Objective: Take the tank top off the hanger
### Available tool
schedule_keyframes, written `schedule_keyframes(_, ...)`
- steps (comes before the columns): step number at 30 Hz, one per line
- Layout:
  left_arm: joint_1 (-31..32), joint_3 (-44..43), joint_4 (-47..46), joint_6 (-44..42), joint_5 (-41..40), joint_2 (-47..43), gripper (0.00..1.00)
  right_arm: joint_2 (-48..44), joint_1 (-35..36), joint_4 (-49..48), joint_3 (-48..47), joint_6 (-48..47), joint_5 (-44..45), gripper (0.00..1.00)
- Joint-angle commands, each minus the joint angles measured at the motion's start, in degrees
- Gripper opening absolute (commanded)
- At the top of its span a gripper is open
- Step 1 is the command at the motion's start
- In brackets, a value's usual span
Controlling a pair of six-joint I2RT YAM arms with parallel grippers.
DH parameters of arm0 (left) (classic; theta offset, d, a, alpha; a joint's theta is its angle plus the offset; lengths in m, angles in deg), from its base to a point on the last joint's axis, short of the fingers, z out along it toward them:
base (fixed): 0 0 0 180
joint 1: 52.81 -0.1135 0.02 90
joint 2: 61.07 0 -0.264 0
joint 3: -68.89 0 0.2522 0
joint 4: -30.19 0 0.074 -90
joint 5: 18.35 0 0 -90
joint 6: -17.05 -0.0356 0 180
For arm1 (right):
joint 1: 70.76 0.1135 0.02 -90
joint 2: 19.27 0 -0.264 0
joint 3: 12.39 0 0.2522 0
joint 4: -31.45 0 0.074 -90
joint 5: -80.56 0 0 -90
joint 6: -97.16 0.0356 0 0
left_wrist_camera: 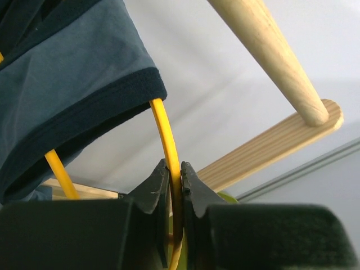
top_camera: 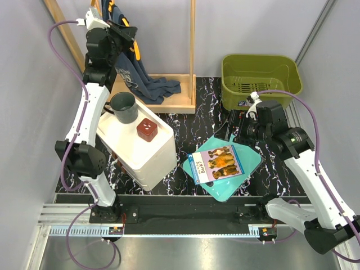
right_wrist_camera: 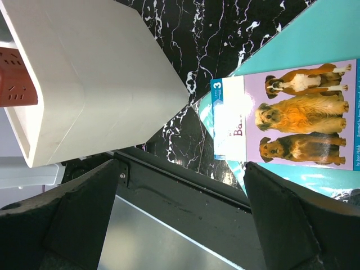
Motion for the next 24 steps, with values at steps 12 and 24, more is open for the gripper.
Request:
schedule_keyframes(12, 1.7, 10.8, -15.4, 9.0, 20.2, -14.7, 0.0, 0.6, 0.1, -0.4, -2.9, -2.7, 3.4, 1.0)
schedule_keyframes(24, 7.0, 23.0, -12.7, 9.0, 24.0, -24.6, 0.0, 0.1, 0.1, 0.0, -3.0, -3.3, 2.6, 1.0)
